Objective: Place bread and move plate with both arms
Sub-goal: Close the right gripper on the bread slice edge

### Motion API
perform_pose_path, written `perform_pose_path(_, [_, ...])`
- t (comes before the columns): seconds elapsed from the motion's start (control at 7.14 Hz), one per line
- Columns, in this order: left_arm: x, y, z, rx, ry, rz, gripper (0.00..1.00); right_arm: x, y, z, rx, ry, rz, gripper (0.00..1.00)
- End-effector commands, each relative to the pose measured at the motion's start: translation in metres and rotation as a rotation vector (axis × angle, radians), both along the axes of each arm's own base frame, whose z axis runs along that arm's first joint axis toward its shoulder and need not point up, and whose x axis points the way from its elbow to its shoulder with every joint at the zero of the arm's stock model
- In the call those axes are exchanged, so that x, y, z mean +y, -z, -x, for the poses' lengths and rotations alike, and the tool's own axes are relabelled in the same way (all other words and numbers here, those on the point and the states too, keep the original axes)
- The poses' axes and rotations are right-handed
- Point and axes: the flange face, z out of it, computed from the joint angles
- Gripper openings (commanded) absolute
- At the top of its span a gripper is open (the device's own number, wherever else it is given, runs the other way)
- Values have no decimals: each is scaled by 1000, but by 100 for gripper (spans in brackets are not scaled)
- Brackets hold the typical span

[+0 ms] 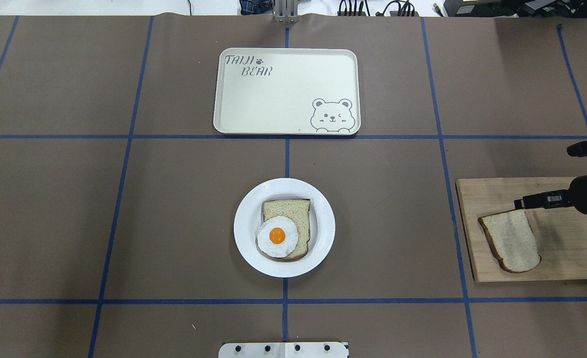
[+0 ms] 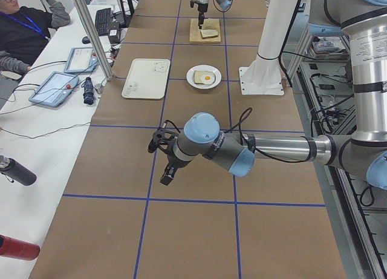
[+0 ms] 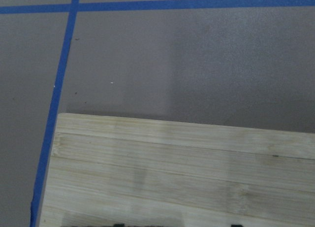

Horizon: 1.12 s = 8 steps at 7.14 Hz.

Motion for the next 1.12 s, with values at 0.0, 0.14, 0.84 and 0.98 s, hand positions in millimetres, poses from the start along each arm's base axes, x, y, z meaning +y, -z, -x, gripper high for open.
perform_pose_path(0.0, [-1, 1, 0, 1, 1, 0, 98, 8, -1, 19, 20, 20, -19, 58])
perform_pose_path(0.14, [-1, 0, 0, -1, 2, 1, 98, 10, -1, 22, 23, 24, -22, 57])
perform_pose_path(0.84, [-1, -1, 0, -1, 2, 4, 98, 16, -4, 28, 43, 37, -44, 25])
perform_pose_path(0.98, [0, -1, 0, 1, 1, 3, 98, 19, -6, 25, 49, 49, -59, 0])
